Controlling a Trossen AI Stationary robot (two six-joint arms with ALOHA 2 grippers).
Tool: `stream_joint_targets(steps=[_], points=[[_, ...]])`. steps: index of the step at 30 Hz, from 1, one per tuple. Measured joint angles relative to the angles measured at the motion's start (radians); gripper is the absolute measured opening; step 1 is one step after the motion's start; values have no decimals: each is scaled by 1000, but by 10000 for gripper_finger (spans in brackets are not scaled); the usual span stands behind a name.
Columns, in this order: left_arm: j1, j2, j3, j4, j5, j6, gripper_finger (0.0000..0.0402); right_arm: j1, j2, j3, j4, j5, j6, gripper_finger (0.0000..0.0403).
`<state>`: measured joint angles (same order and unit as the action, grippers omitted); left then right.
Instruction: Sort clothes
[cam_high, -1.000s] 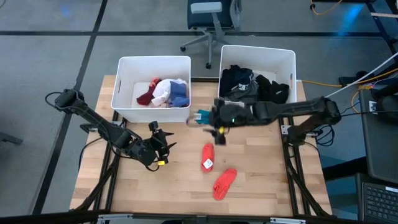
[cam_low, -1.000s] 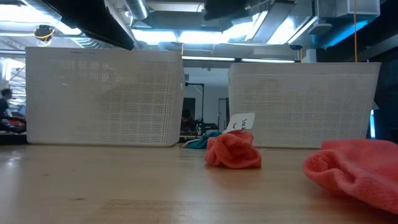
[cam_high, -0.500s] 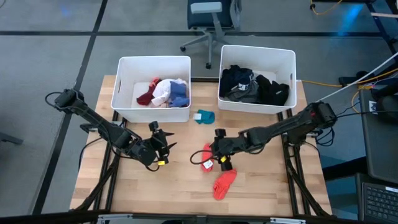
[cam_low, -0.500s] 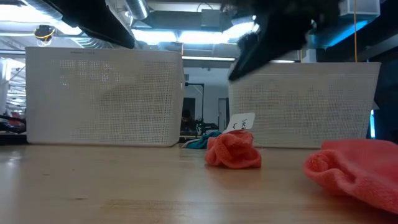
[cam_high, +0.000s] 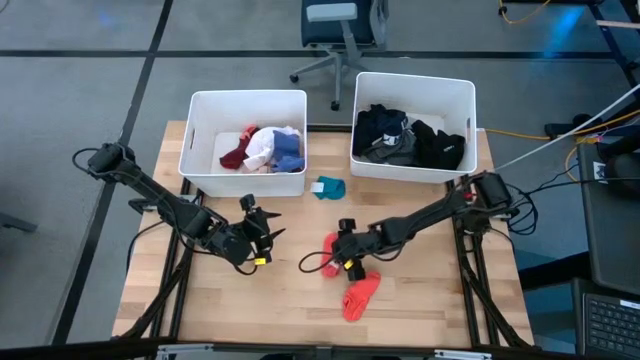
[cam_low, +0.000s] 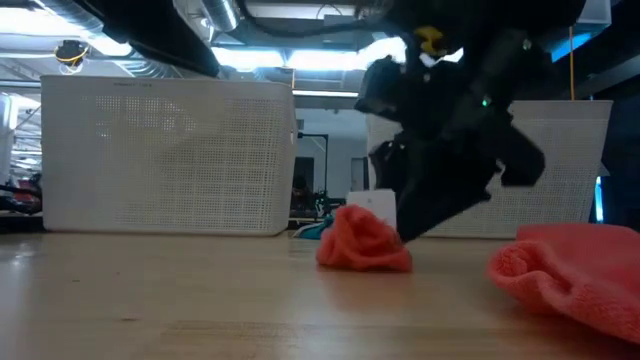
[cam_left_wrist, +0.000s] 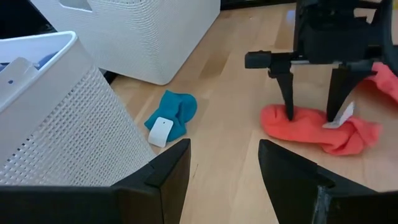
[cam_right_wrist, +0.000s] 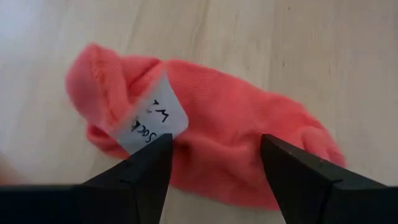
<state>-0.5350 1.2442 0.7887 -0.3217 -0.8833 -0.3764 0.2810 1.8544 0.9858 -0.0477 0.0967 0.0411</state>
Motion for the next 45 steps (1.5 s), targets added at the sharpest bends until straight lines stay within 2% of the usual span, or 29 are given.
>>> stream_joint_targets(steps=[3,6,14,16,18,22,25,28,37,45], points=[[0,0,0,-2,0,0,180,0,28,2,3,23,1,239],[0,0,0,-3,0,2,180,0,41,5,5,25,1,208],[0,0,0,-3,0,2,180,0,45,4,2,39,-32,46],[0,0,0,-3,0,2,180,0,45,4,1,51,-45,17],[0,0,0,-3,0,2,180,0,44,4,-1,65,-48,14],[0,0,0,-2,0,12,180,0,45,18,-18,74,-50,36],[0,0,0,-3,0,12,180,0,50,72,-89,73,-73,26],[0,0,0,-4,0,11,180,0,50,164,-203,98,-93,9],[0,0,0,-9,0,10,180,0,48,477,-515,197,-231,14],[0,0,0,-9,0,9,180,-27,47,726,-638,262,-351,16]])
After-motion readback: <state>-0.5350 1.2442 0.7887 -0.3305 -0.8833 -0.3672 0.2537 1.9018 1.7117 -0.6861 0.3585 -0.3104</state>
